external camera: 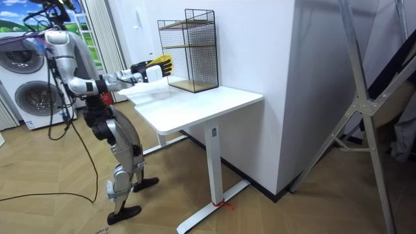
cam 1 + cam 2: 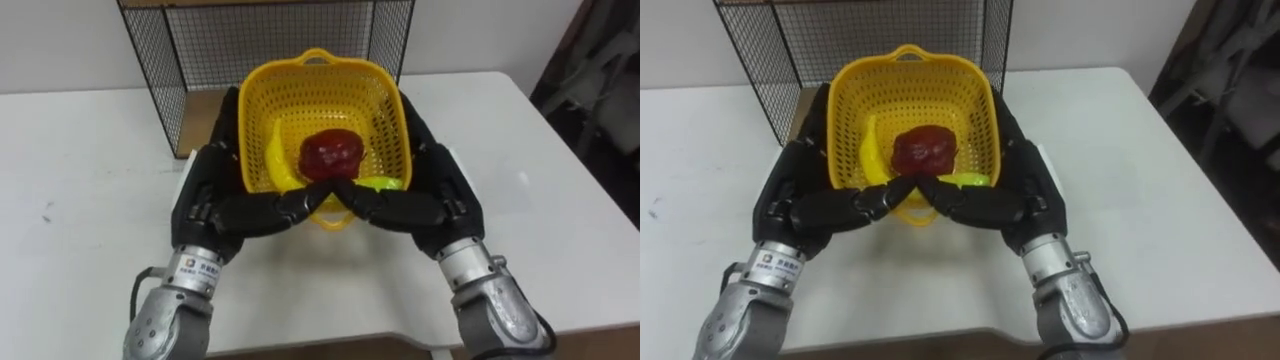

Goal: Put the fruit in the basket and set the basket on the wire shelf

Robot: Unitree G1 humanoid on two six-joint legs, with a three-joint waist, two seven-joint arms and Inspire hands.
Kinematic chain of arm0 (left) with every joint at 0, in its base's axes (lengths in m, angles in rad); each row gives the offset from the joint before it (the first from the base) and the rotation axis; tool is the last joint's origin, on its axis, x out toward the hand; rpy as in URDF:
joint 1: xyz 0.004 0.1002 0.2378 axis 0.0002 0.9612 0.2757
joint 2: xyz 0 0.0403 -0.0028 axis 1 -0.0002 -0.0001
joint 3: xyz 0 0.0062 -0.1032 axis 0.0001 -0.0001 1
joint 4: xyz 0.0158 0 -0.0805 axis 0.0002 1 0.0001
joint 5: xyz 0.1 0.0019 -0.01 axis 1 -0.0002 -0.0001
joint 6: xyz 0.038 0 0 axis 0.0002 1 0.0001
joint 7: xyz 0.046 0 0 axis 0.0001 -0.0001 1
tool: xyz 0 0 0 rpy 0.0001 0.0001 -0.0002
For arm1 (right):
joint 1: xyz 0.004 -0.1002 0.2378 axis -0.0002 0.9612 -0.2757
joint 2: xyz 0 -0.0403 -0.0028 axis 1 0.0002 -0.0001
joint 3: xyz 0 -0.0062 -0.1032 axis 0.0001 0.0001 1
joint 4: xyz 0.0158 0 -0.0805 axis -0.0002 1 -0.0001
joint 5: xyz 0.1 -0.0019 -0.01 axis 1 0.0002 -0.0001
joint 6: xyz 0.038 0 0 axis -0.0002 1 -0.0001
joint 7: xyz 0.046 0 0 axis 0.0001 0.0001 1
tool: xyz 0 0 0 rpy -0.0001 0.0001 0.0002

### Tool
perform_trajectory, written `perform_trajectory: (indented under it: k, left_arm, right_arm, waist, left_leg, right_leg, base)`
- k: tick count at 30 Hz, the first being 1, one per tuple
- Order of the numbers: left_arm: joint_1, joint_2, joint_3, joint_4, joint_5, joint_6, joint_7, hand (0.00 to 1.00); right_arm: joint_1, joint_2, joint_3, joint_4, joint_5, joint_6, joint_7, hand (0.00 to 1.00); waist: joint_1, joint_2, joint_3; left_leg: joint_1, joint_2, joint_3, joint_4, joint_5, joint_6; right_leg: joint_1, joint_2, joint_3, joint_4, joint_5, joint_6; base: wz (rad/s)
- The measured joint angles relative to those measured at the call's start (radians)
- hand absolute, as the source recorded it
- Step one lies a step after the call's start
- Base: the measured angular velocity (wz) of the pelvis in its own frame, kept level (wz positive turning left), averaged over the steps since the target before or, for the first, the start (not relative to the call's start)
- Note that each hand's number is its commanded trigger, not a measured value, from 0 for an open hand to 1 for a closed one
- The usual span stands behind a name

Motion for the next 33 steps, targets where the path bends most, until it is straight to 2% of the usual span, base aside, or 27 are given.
perform_trajectory:
  k: [1, 2, 3, 4, 5, 6, 7, 8, 9, 10, 11, 12, 13, 15, 16, 17, 18, 21, 24, 28, 31, 33]
  left_arm:
    - [0.0, 0.001, 0.001, 0.0, 0.0, 0.0, 0.0, 0.0]
    - [0.0, 0.0, 0.002, 0.0, 0.0, 0.0, 0.0, 0.0]
    - [0.0, -0.001, -0.001, 0.0, 0.0, 0.0, 0.0, 0.0]
    - [0.0, -0.001, -0.002, 0.0, 0.0, 0.0, 0.0, 0.0]
    - [0.004, 0.003, -0.002, 0.0, -0.004, 0.0, 0.0, 0.0]
    - [0.004, 0.006, -0.002, 0.0, -0.007, 0.0, 0.0, 0.0]
    - [0.004, 0.009, -0.002, -0.001, -0.008, 0.0, 0.0, 0.0]
    - [0.003, 0.01, -0.006, -0.003, -0.007, 0.0, 0.0, 0.0]
    - [0.002, 0.008, -0.011, -0.002, -0.006, 0.0, 0.0, 0.0]
    - [0.002, 0.008, -0.012, -0.002, -0.005, 0.0, 0.0, 0.0]
    - [-0.002, 0.008, -0.009, -0.003, -0.005, -0.001, 0.0, 0.0]
    - [-0.011, 0.008, -0.008, -0.003, -0.005, -0.002, 0.0, 0.0]
    - [-0.015, 0.008, -0.007, -0.003, -0.005, -0.002, 0.0, 0.0]
    - [-0.03, 0.008, -0.006, -0.003, -0.005, -0.002, 0.0, 0.0]
    - [-0.033, 0.007, -0.004, -0.003, -0.006, -0.002, 0.0, 0.0]
    - [-0.04, 0.003, -0.004, 0.004, -0.006, -0.002, 0.0, 0.0]
    - [-0.051, -0.001, -0.003, 0.005, -0.005, -0.001, 0.001, 0.0]
    - [-0.062, -0.002, -0.003, 0.007, -0.004, 0.001, 0.008, 0.0]
    - [-0.064, -0.002, -0.003, 0.013, -0.004, 0.008, 0.012, 0.0]
    - [-0.082, -0.004, -0.004, 0.034, -0.004, 0.02, 0.014, 0.0]
    - [-0.12, -0.004, -0.004, 0.075, -0.003, 0.048, 0.014, 0.0]
    - [-0.179, -0.003, -0.003, 0.135, -0.001, 0.062, 0.014, 0.0]
  right_arm:
    - [0.0, 0.0, 0.0, -0.003, 0.0, 0.0, 0.0, 0.0]
    - [0.0, 0.0, 0.0, -0.006, 0.004, 0.0, 0.0, 0.0]
    - [0.0, 0.0, -0.001, -0.006, 0.003, 0.0, 0.0, 0.0]
    - [0.0, 0.001, -0.001, -0.006, 0.0, 0.0, 0.0, 0.0]
    - [-0.001, 0.003, 0.0, -0.006, -0.001, 0.0, 0.0, 0.0]
    - [-0.002, 0.003, 0.0, -0.006, -0.001, 0.0, 0.0, 0.0]
    - [-0.003, 0.002, 0.0, -0.006, -0.001, 0.0, 0.0, 0.0]
    - [-0.004, 0.0, 0.0, -0.006, 0.001, -0.001, 0.0, 0.0]
    - [-0.003, 0.0, 0.0, -0.005, 0.006, -0.001, -0.001, 0.0]
    - [-0.002, -0.001, -0.002, -0.004, 0.007, -0.001, -0.001, 0.0]
    - [-0.003, 0.001, -0.008, -0.004, 0.012, -0.001, -0.001, 0.0]
    - [-0.008, 0.002, -0.011, -0.004, 0.009, -0.001, 0.0, 0.0]
    - [-0.009, 0.002, -0.013, -0.004, 0.006, -0.001, 0.0, 0.0]
    - [-0.008, 0.0, -0.014, 0.001, 0.008, -0.001, 0.0, 0.0]
    - [-0.008, 0.0, -0.013, 0.001, 0.009, -0.001, 0.0, 0.0]
    - [-0.009, 0.002, -0.014, 0.005, 0.012, 0.001, -0.004, 0.0]
    - [-0.028, 0.002, -0.013, 0.009, 0.012, 0.002, -0.014, 0.0]
    - [-0.071, 0.003, -0.014, 0.019, 0.012, 0.003, -0.025, 0.0]
    - [-0.074, 0.009, -0.012, 0.021, 0.015, 0.008, -0.032, 0.0]
    - [-0.092, 0.012, -0.01, 0.052, 0.029, 0.016, -0.048, 0.0]
    - [-0.1, 0.011, -0.004, 0.073, 0.052, 0.019, -0.069, 0.0]
    - [-0.132, 0.011, -0.004, 0.128, 0.088, 0.022, -0.081, 0.0]
  waist:
    - [-0.001, 0.001, 0.0009]
    - [-0.005, 0.003, 0.0034]
    - [-0.006, 0.003, 0.0057]
    - [-0.004, 0.0, 0.007]
    - [-0.002, -0.005, 0.0111]
    - [-0.003, -0.012, 0.015]
    - [-0.004, -0.014, 0.0161]
    - [-0.005, -0.013, 0.0159]
    - [-0.004, -0.005, 0.0215]
    - [-0.006, 0.0, 0.0236]
    - [-0.005, 0.008, 0.0272]
    - [-0.006, 0.015, 0.0317]
    - [-0.008, 0.018, 0.0329]
    - [-0.008, 0.018, 0.033]
    - [-0.007, 0.017, 0.0324]
    - [-0.01, 0.027, 0.0287]
    - [-0.007, 0.035, 0.0285]
    - [-0.006, 0.037, 0.0294]
    - [-0.006, 0.039, 0.0266]
    - [-0.01, 0.043, 0.0224]
    - [-0.008, 0.044, 0.0226]
    - [-0.008, 0.048, 0.0259]
  left_leg:
    - [-0.003, -0.006, 0.0, 0.009, -0.007, 0.003]
    - [-0.01, -0.022, 0.006, 0.03, -0.031, 0.011]
    - [-0.017, -0.027, 0.017, 0.053, -0.059, 0.022]
    - [-0.014, -0.034, 0.02, 0.061, -0.071, 0.026]
    - [0.001, -0.046, 0.026, 0.066, -0.089, 0.036]
    - [0.016, -0.062, 0.029, 0.067, -0.102, 0.046]
    - [0.019, -0.071, 0.027, 0.069, -0.109, 0.05]
    - [0.031, -0.078, 0.025, 0.074, -0.124, 0.06]
    - [0.048, -0.077, 0.018, 0.07, -0.133, 0.065]
    - [0.059, -0.075, 0.01, 0.065, -0.136, 0.067]
    - [0.077, -0.071, -0.005, 0.05, -0.139, 0.07]
    - [0.09, -0.067, -0.012, 0.039, -0.14, 0.072]
    - [0.095, -0.066, -0.018, 0.036, -0.14, 0.072]
    - [0.114, -0.067, -0.033, 0.022, -0.141, 0.072]
    - [0.118, -0.07, -0.035, 0.019, -0.142, 0.071]
    - [0.125, -0.069, -0.052, 0.016, -0.145, 0.065]
    - [0.13, -0.061, -0.057, 0.0, -0.144, 0.06]
    - [0.157, -0.038, -0.058, -0.052, -0.122, 0.047]
    - [0.196, -0.02, -0.058, -0.084, -0.122, 0.037]
    - [0.209, -0.01, -0.058, -0.087, -0.12, 0.031]
    - [0.211, -0.005, -0.057, -0.086, -0.117, 0.028]
    - [0.21, -0.001, -0.056, -0.087, -0.116, 0.027]
  right_leg:
    - [0.001, -0.006, -0.002, 0.0, -0.005, 0.004]
    - [0.005, -0.019, -0.009, 0.011, -0.019, 0.012]
    - [0.006, -0.035, -0.016, 0.046, -0.039, 0.024]
    - [-0.003, -0.045, -0.015, 0.079, -0.048, 0.034]
    - [-0.03, -0.063, -0.019, 0.173, -0.053, 0.045]
    - [-0.064, -0.086, -0.016, 0.274, -0.043, 0.057]
    - [-0.081, -0.096, -0.016, 0.321, -0.031, 0.062]
    - [-0.117, -0.11, -0.015, 0.404, 0.006, 0.071]
    - [-0.148, -0.109, -0.013, 0.465, 0.062, 0.07]
    - [-0.158, -0.107, -0.014, 0.485, 0.078, 0.072]
    - [-0.176, -0.103, -0.016, 0.484, 0.067, 0.078]
    - [-0.202, -0.09, -0.02, 0.454, 0.036, 0.067]
    - [-0.213, -0.087, -0.019, 0.424, 0.025, 0.064]
    - [-0.236, -0.07, -0.022, 0.203, 0.024, 0.055]
    - [-0.235, -0.068, -0.021, 0.136, 0.042, 0.053]
    - [-0.229, -0.057, -0.023, 0.099, 0.12, 0.043]
    - [-0.215, -0.053, -0.034, 0.066, 0.135, 0.035]
    - [-0.174, -0.029, -0.051, -0.007, 0.176, 0.024]
    - [-0.114, 0.0, -0.052, -0.066, 0.2, 0.018]
    - [-0.089, 0.01, -0.053, -0.109, 0.211, 0.017]
    - [-0.089, 0.019, -0.053, -0.114, 0.22, 0.009]
    - [-0.084, 0.024, -0.053, -0.125, 0.228, 0.007]
  base:
    - [0.12]
    - [0.09]
    - [0.08]
    - [0.03]
    - [0.0]
    - [0.05]
    - [0.15]
    - [0.12]
    - [0.1]
    - [0.06]
    - [0.12]
    - [0.15]
    - [0.23]
    - [0.22]
    - [0.25]
    - [0.19]
    - [0.13]
    - [0.0]
    - [-0.05]
    - [-0.01]
    - [-0.03]
    - [0.0]
